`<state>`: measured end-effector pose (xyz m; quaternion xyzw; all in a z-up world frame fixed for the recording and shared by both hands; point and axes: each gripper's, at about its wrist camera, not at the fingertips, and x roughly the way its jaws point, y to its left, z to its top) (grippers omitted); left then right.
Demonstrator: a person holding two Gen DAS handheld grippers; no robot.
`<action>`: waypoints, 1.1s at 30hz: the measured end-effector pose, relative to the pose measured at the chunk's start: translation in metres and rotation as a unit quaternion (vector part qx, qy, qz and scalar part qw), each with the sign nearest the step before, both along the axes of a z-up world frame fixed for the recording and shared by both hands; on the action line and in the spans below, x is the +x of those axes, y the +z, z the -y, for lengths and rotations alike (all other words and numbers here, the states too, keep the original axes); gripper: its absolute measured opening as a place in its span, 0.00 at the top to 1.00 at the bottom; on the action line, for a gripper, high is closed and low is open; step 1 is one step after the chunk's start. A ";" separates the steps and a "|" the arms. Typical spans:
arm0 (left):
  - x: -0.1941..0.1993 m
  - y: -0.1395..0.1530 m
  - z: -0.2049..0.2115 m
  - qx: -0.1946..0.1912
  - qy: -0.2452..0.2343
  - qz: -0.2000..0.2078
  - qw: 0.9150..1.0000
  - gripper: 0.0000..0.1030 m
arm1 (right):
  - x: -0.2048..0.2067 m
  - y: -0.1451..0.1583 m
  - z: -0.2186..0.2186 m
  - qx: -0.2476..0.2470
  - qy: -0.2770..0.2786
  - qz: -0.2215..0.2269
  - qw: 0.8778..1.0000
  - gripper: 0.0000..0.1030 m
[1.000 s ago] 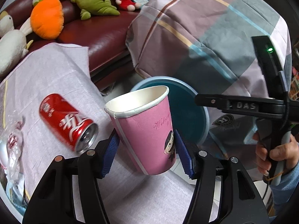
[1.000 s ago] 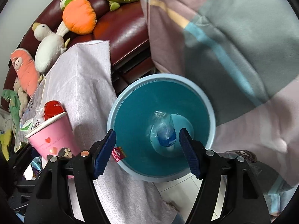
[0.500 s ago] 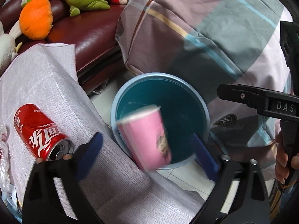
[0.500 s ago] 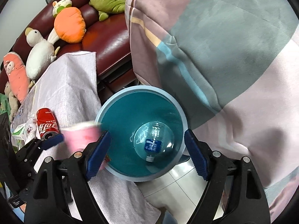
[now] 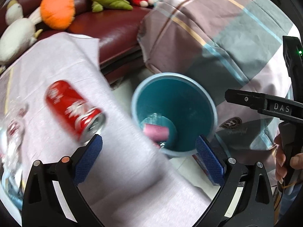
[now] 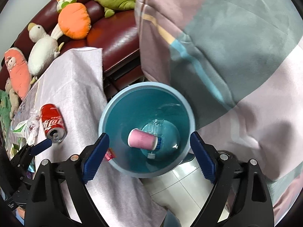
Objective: Collect trash
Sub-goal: 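Return both tools to the table and grasp the green-and-white medicine box with the right tool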
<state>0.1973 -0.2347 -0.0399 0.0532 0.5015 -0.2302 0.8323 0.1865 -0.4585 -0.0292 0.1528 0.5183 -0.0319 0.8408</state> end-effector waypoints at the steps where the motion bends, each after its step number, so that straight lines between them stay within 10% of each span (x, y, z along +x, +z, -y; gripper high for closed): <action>1: -0.004 0.002 -0.006 0.005 0.005 0.005 1.000 0.04 | -0.001 0.002 -0.006 0.000 0.005 0.001 1.000 0.19; 20: -0.066 0.038 -0.175 0.013 0.147 0.020 0.989 0.04 | -0.028 0.048 -0.161 -0.032 0.150 0.026 0.988 0.19; 33: -0.099 0.051 -0.340 0.037 0.286 0.033 0.957 0.04 | -0.020 0.071 -0.320 -0.088 0.305 0.050 0.947 0.19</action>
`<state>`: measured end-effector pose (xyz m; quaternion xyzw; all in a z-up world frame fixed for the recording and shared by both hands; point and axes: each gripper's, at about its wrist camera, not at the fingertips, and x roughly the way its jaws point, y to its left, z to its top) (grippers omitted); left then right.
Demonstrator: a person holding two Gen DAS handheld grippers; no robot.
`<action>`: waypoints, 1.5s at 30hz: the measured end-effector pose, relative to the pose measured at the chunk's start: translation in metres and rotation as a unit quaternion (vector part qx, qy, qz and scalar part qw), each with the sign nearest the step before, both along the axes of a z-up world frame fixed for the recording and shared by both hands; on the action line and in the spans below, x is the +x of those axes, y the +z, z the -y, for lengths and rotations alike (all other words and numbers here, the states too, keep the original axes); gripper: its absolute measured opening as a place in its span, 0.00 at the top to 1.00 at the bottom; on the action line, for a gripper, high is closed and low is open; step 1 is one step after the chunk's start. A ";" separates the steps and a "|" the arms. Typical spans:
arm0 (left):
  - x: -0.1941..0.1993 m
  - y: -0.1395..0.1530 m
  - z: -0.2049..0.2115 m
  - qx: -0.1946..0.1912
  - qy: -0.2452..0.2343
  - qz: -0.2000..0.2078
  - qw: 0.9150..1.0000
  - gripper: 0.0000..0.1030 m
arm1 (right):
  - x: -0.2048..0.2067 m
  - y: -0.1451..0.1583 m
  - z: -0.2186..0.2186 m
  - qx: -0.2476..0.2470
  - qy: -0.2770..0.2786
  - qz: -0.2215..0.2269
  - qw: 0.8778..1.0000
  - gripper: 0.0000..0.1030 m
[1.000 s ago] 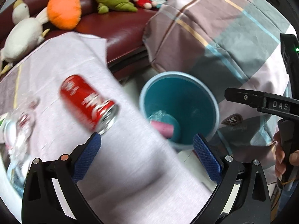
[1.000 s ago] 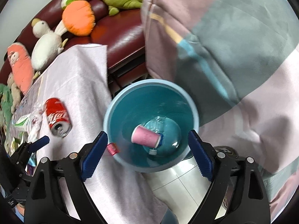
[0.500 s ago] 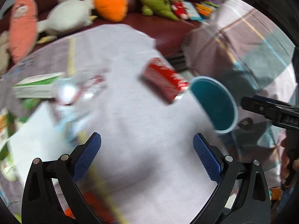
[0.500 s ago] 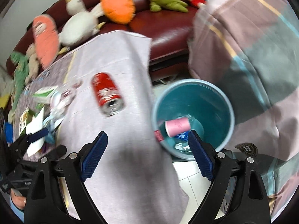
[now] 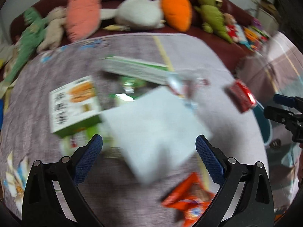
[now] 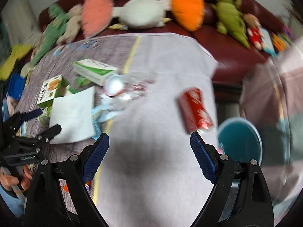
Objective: Collect trash
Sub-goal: 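Return both tools to the table and grasp the green-and-white medicine box with the right tool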
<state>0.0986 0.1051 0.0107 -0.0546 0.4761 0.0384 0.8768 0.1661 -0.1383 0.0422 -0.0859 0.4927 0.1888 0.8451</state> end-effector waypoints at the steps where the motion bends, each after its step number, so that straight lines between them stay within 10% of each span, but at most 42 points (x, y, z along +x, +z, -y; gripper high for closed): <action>1: -0.001 0.000 -0.014 0.000 0.015 0.000 1.000 0.04 | 0.003 0.000 -0.016 -0.009 0.018 0.002 1.000 0.19; 10: 0.012 -0.004 -0.104 -0.044 0.099 0.000 0.994 0.04 | 0.035 -0.009 -0.117 -0.057 0.110 0.009 0.992 0.19; 29: 0.048 -0.031 -0.149 0.012 0.154 -0.013 0.988 0.04 | 0.090 -0.053 -0.186 -0.108 0.168 -0.017 0.980 0.19; 40: 0.033 -0.021 -0.163 -0.054 0.133 0.002 0.990 0.04 | 0.122 -0.097 -0.231 -0.167 0.218 -0.028 0.961 0.19; 45: 0.046 -0.025 -0.151 -0.072 0.121 -0.012 0.990 0.04 | 0.121 -0.099 -0.241 -0.163 0.239 0.003 0.957 0.45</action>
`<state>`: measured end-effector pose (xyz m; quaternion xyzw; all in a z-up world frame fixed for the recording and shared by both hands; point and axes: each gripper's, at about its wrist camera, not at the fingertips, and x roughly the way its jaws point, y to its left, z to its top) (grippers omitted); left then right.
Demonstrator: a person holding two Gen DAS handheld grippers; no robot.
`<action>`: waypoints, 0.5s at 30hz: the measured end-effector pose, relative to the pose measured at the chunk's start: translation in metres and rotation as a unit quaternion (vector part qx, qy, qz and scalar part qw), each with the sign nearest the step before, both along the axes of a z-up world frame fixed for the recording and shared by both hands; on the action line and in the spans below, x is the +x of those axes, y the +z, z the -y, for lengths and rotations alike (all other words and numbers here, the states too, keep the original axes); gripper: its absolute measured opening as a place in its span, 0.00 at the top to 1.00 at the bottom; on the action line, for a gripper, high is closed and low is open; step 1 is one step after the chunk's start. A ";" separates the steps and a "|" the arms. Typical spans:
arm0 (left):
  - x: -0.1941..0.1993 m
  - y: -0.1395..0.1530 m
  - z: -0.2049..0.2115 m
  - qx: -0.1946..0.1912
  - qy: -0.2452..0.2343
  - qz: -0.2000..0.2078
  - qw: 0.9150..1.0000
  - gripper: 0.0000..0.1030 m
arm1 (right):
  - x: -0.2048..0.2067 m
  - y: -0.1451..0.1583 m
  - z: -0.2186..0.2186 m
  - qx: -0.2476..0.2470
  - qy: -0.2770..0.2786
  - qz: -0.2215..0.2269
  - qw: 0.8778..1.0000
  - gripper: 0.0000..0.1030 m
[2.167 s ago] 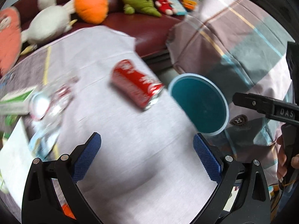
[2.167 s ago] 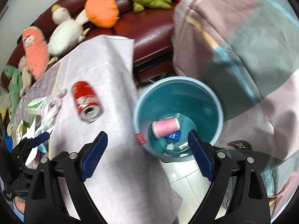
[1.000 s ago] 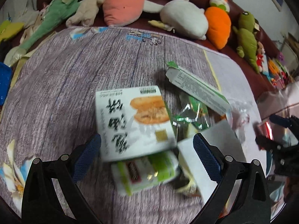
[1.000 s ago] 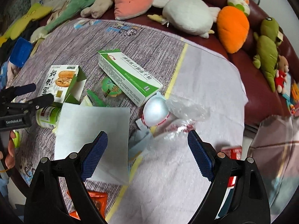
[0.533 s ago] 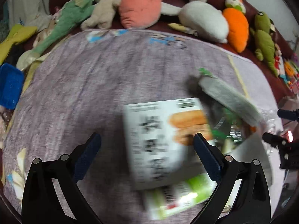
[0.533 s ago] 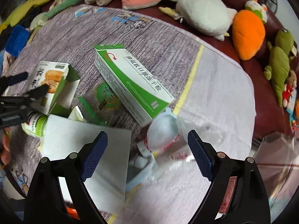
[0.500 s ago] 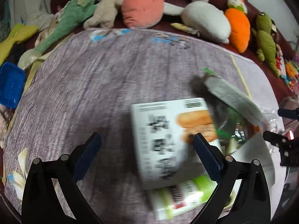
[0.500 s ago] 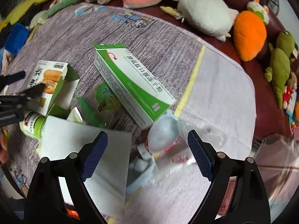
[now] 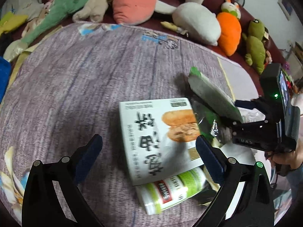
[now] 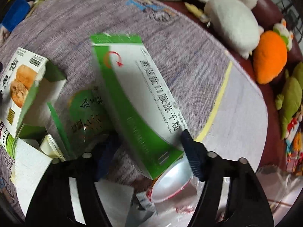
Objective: Collect trash
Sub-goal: 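Return both tools to the table and grasp the green-and-white medicine box with the right tool, then grasp the snack box with the left tool while the right tool holds the medicine box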
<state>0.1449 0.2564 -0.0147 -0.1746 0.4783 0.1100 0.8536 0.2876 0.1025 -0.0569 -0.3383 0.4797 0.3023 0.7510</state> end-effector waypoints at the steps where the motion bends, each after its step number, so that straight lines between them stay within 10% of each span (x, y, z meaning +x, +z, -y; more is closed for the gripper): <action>1: 0.002 -0.001 0.004 0.001 -0.003 -0.004 1.000 0.04 | -0.001 0.004 0.000 0.006 0.001 0.005 1.000 0.49; 6: 0.011 -0.001 0.026 0.028 -0.009 -0.015 0.999 0.04 | 0.006 0.033 0.015 0.055 -0.042 0.005 0.998 0.66; 15: 0.017 -0.005 0.049 0.068 -0.002 -0.035 0.997 0.04 | -0.001 0.065 0.056 0.118 -0.096 -0.032 0.988 0.69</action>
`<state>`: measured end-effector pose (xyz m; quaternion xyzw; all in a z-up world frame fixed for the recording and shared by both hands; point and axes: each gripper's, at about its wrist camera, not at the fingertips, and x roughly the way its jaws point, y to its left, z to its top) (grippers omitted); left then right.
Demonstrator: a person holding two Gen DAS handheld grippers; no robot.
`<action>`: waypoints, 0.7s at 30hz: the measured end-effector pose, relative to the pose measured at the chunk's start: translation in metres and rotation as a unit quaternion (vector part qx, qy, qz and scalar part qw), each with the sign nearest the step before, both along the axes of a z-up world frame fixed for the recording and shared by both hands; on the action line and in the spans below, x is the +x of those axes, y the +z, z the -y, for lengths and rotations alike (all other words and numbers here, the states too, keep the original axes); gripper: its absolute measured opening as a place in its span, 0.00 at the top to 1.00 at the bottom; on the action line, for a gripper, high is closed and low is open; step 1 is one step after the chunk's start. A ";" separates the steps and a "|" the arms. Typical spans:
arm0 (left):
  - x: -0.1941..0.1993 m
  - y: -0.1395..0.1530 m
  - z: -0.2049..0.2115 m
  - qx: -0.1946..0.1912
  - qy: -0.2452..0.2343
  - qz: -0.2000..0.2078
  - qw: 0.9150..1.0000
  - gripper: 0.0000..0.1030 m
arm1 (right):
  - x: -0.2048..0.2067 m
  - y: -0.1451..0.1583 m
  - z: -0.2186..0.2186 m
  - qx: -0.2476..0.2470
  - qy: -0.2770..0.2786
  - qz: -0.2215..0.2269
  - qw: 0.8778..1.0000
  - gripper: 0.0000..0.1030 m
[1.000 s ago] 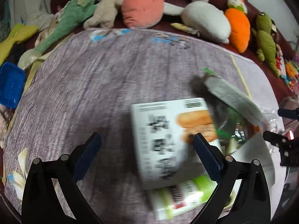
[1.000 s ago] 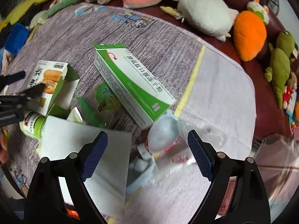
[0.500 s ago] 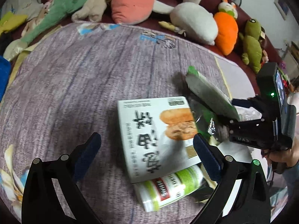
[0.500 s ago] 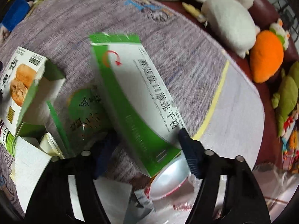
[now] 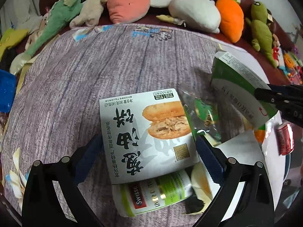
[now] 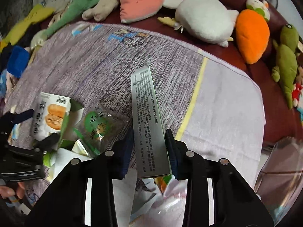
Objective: Collect trash
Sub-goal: 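Grasp the snack box with the left tool while the right tool holds the medicine box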
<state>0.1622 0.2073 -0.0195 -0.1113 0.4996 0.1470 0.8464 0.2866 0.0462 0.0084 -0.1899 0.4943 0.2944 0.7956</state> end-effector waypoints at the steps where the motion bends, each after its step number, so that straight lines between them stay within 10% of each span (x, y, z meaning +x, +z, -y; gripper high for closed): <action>1: -0.001 0.001 0.003 0.001 0.000 0.000 1.000 0.04 | -0.002 0.002 0.002 0.005 -0.001 -0.003 1.000 0.69; 11: -0.014 -0.001 -0.004 0.065 0.030 -0.002 0.997 0.03 | -0.028 0.022 0.039 0.051 -0.009 -0.058 0.997 0.69; 21: -0.037 0.004 -0.004 0.015 0.040 0.010 0.999 0.04 | -0.047 -0.012 0.052 0.018 -0.014 -0.074 0.997 0.66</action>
